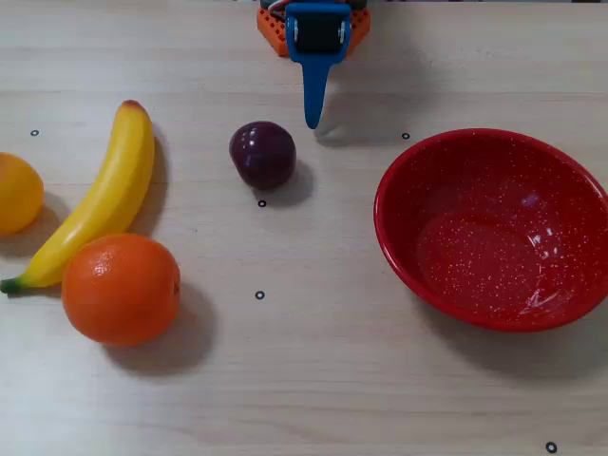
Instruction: Put banana in the red bowl.
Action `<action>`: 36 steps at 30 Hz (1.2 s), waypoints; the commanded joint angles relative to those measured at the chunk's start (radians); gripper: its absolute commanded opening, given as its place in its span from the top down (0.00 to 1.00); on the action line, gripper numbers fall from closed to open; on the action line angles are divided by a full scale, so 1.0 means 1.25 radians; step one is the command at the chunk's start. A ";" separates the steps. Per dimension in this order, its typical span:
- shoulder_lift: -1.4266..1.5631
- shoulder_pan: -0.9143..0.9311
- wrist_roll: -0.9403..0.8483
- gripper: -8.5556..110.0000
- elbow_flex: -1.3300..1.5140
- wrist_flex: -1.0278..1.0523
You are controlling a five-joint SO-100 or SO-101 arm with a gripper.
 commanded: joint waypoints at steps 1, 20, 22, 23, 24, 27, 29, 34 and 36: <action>0.011 0.013 0.013 0.93 -0.020 0.043; 0.012 0.012 0.007 0.93 -0.020 0.043; 0.012 0.012 0.004 0.93 -0.020 0.043; 0.012 0.011 0.005 0.92 -0.020 0.042; 0.012 0.011 0.006 0.91 -0.020 0.042; 0.012 0.011 0.006 0.90 -0.020 0.042; 0.012 0.011 0.004 0.91 -0.020 0.042; 0.012 0.011 0.004 0.92 -0.020 0.042; 0.012 0.010 -0.002 0.92 -0.021 0.043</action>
